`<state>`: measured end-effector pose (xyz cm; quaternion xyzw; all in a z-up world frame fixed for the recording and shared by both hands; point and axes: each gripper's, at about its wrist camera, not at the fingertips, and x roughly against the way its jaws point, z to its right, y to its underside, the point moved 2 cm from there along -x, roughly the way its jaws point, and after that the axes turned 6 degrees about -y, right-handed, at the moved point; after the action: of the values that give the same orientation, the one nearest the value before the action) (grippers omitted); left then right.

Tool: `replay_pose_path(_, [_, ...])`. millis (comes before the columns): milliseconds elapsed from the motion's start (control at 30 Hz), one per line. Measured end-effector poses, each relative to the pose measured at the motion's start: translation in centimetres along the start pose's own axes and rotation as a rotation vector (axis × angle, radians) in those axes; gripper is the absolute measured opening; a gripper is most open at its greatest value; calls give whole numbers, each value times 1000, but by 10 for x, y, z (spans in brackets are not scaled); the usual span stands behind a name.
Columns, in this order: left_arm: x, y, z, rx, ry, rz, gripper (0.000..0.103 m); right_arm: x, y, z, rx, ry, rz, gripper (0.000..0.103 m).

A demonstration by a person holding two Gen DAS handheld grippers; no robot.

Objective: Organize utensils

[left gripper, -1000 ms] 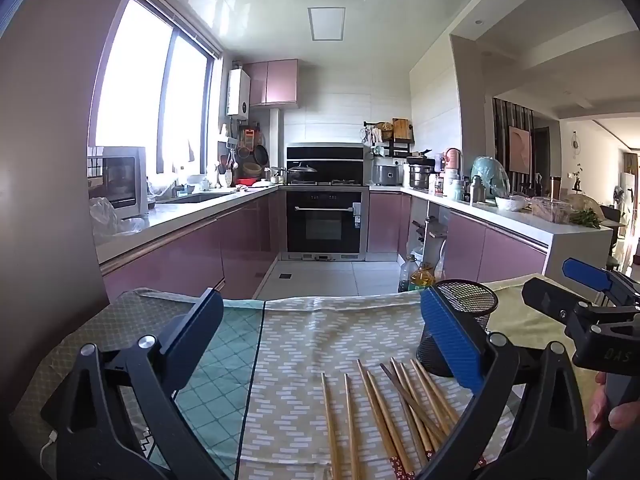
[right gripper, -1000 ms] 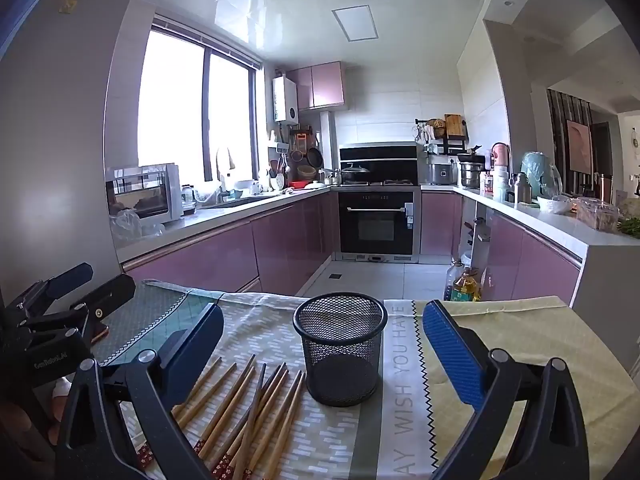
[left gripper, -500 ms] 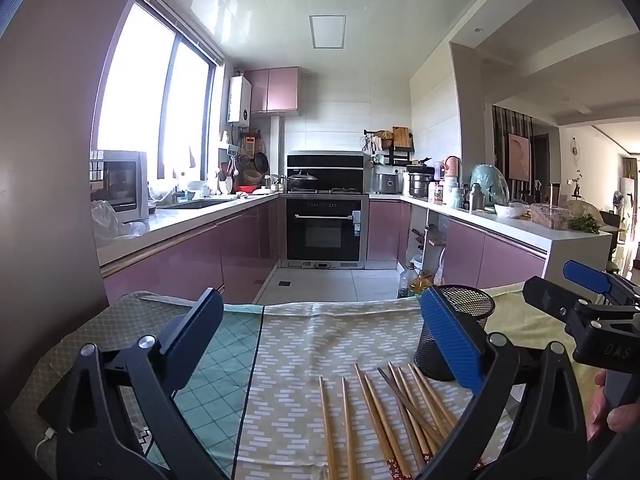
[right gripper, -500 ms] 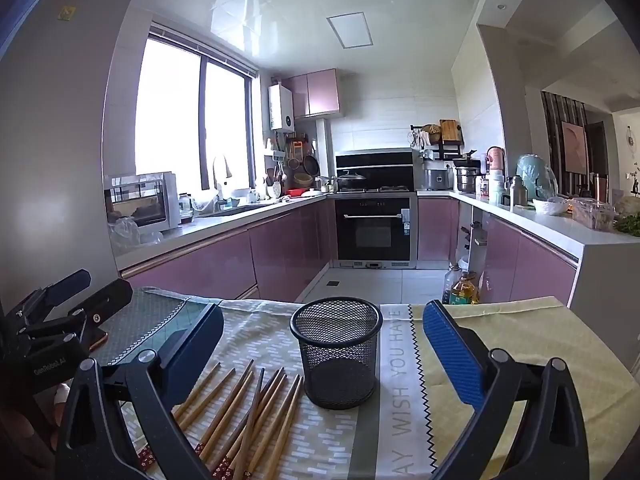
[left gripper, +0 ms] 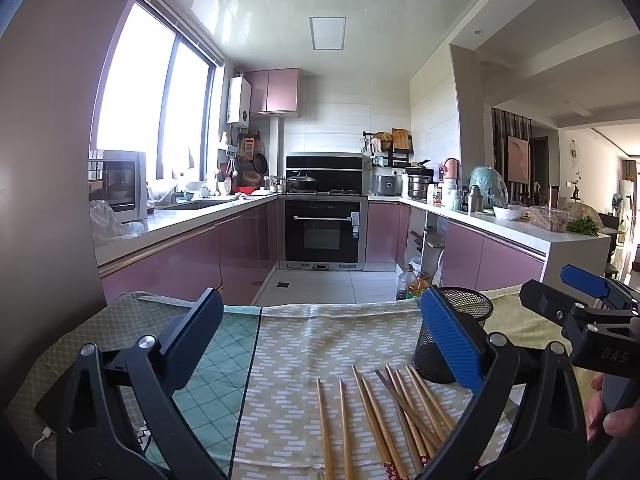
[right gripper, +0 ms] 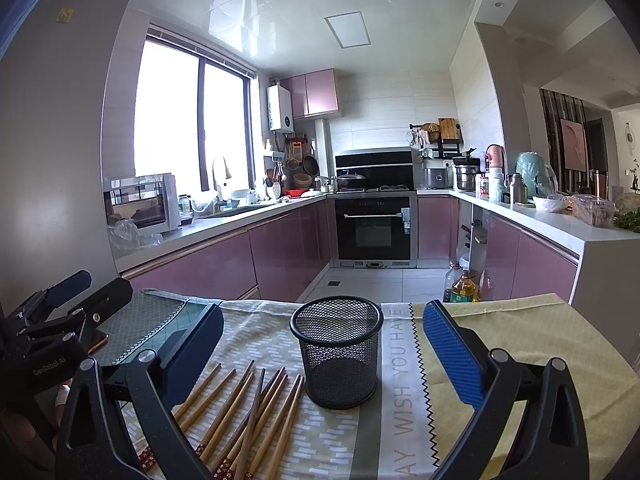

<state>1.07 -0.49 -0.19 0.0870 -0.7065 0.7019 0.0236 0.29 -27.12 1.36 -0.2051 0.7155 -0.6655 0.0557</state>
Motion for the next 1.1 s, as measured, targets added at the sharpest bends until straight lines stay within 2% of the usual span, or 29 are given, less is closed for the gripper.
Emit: replay_pose_path(1100, [0, 1, 1, 4, 1, 1, 97, 1, 0, 4, -13, -5, 4, 97])
